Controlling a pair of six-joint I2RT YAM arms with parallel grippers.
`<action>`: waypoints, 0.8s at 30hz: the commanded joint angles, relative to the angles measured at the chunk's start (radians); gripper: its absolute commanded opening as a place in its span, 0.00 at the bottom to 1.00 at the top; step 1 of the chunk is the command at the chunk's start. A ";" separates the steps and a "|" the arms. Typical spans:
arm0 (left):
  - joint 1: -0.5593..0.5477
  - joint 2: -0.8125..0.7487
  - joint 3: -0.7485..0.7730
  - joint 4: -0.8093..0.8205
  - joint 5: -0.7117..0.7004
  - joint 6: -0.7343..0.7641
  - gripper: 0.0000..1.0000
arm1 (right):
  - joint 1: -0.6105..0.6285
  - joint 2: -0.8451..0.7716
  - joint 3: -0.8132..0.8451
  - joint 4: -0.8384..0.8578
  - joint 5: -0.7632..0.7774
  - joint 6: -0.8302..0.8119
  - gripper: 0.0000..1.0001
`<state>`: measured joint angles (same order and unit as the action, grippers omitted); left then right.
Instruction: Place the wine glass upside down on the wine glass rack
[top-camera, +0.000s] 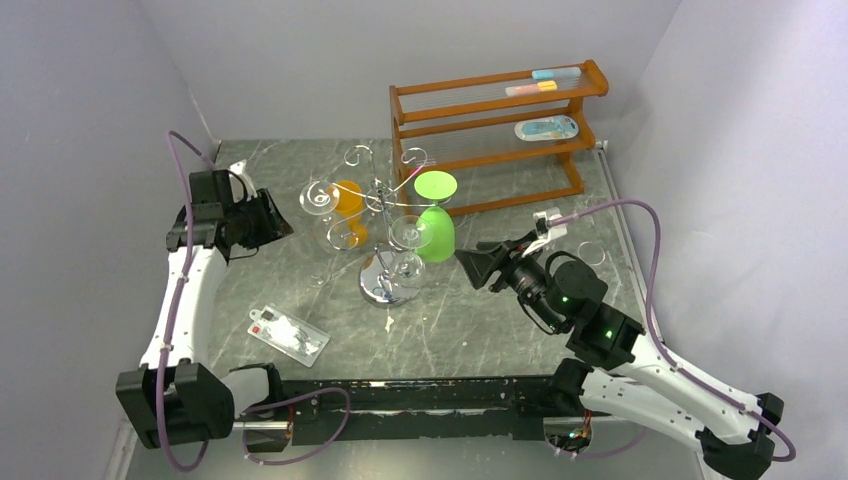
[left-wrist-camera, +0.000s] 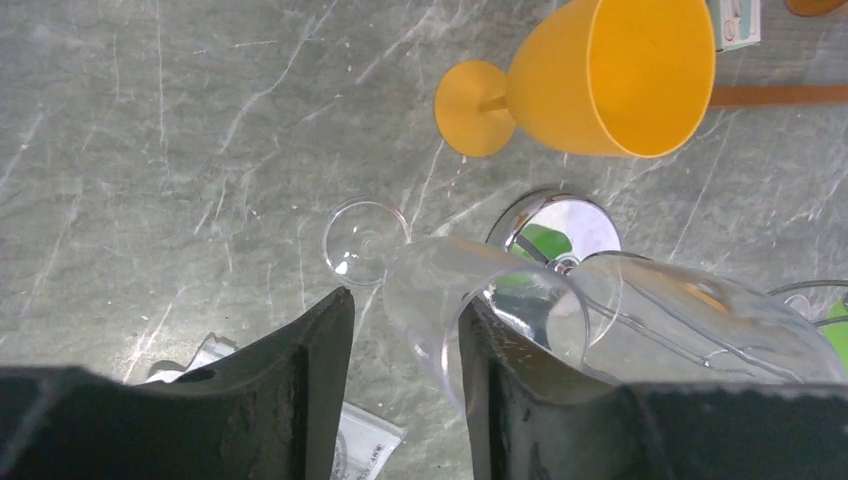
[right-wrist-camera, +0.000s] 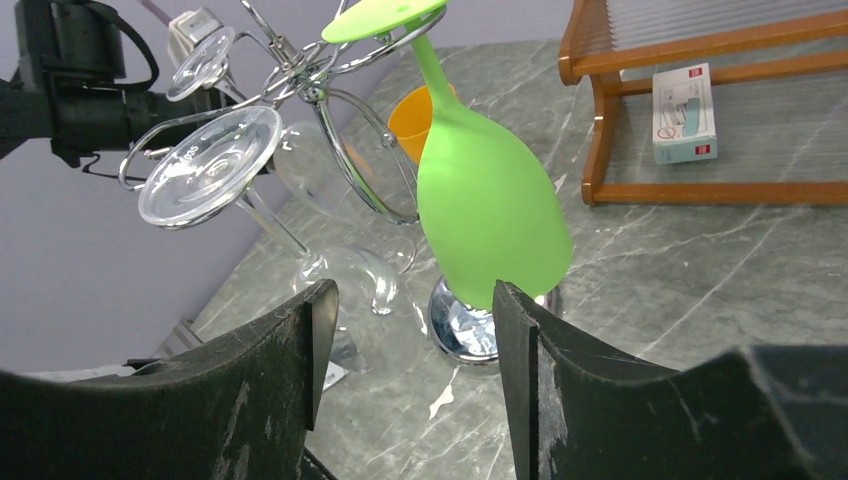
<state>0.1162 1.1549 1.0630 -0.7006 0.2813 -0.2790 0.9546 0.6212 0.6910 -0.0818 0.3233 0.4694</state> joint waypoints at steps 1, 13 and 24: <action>-0.006 0.026 0.006 -0.007 -0.037 0.034 0.44 | -0.005 -0.018 0.005 -0.007 0.021 0.010 0.61; -0.026 -0.003 0.069 -0.043 -0.245 0.077 0.05 | -0.004 -0.020 0.064 0.058 0.022 -0.049 0.61; -0.026 -0.043 0.347 0.002 -0.329 0.012 0.05 | -0.004 -0.003 0.165 0.054 0.141 0.034 0.61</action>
<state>0.0944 1.1568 1.2999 -0.7666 -0.0429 -0.2245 0.9546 0.6174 0.8139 -0.0570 0.3820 0.4580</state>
